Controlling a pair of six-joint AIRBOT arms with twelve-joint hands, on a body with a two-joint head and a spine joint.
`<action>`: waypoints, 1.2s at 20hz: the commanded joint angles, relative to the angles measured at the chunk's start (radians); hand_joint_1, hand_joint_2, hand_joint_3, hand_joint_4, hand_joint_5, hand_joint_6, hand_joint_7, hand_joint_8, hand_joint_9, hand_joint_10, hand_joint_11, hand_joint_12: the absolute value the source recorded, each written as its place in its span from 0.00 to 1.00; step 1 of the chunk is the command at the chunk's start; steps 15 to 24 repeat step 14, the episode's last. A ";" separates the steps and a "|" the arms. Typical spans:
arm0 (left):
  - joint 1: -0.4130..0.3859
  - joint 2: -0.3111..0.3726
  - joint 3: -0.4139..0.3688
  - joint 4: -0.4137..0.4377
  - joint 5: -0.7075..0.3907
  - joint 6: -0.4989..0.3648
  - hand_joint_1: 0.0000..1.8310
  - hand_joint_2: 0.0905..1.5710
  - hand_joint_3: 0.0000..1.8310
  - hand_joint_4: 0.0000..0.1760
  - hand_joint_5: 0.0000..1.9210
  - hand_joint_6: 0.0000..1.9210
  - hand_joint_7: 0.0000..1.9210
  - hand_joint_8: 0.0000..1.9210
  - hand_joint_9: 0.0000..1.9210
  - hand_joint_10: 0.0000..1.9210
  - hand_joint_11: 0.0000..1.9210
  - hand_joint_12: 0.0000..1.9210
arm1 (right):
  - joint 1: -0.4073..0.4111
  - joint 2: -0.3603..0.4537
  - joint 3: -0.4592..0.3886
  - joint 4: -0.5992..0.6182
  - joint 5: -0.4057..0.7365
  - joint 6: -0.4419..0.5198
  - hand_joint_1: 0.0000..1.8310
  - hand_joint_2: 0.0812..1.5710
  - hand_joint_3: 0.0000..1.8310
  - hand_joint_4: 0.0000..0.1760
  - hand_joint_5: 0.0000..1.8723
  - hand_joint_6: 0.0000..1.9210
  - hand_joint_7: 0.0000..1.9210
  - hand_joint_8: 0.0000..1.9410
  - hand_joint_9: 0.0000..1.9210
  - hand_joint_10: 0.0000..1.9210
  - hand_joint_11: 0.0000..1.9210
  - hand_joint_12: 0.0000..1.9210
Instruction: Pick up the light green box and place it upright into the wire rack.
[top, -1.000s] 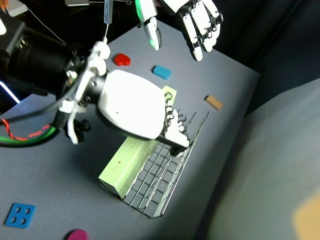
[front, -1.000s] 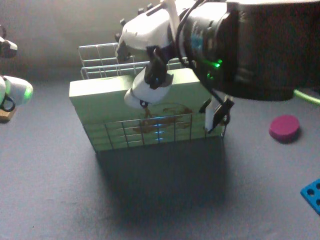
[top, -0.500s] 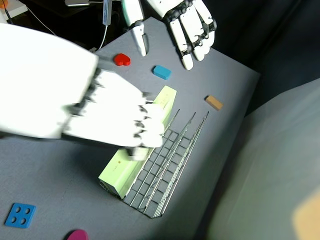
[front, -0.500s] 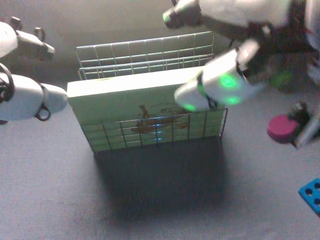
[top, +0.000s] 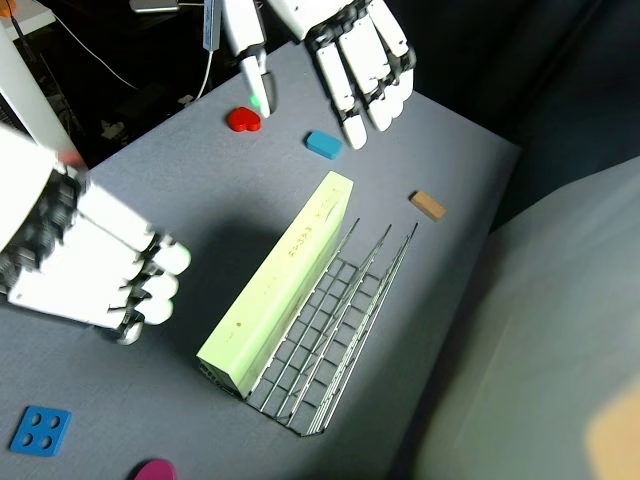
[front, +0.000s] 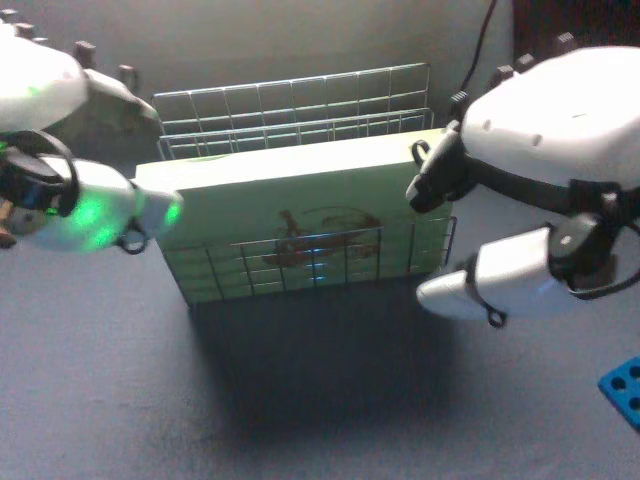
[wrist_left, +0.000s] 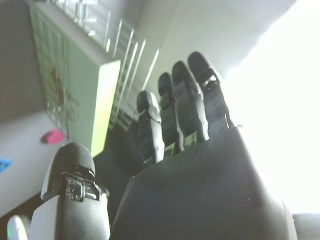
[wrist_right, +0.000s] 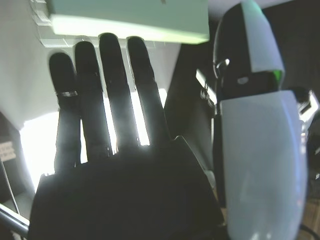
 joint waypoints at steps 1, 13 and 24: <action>-0.014 -0.004 -0.006 0.079 -0.014 0.001 0.10 0.78 0.00 0.22 0.42 0.17 0.43 0.12 0.40 0.22 0.21 0.50 | -0.012 0.000 -0.001 -0.079 0.070 0.031 0.39 0.68 0.00 0.00 0.39 0.45 0.38 0.43 0.37 0.71 0.36 0.84; 0.020 -0.006 -0.048 0.115 0.022 -0.099 0.33 0.80 0.00 0.00 0.68 1.00 0.72 1.00 0.74 1.00 0.78 1.00 | -0.048 -0.002 0.063 -0.167 0.215 0.090 0.34 0.92 0.00 0.99 0.70 1.00 0.75 1.00 0.85 1.00 0.98 1.00; 0.021 -0.007 -0.049 0.115 0.022 -0.100 0.33 0.80 0.00 0.00 0.69 1.00 0.73 1.00 0.74 1.00 0.79 1.00 | -0.048 -0.002 0.069 -0.167 0.221 0.090 0.34 0.92 0.00 1.00 0.70 1.00 0.75 1.00 0.85 1.00 0.98 1.00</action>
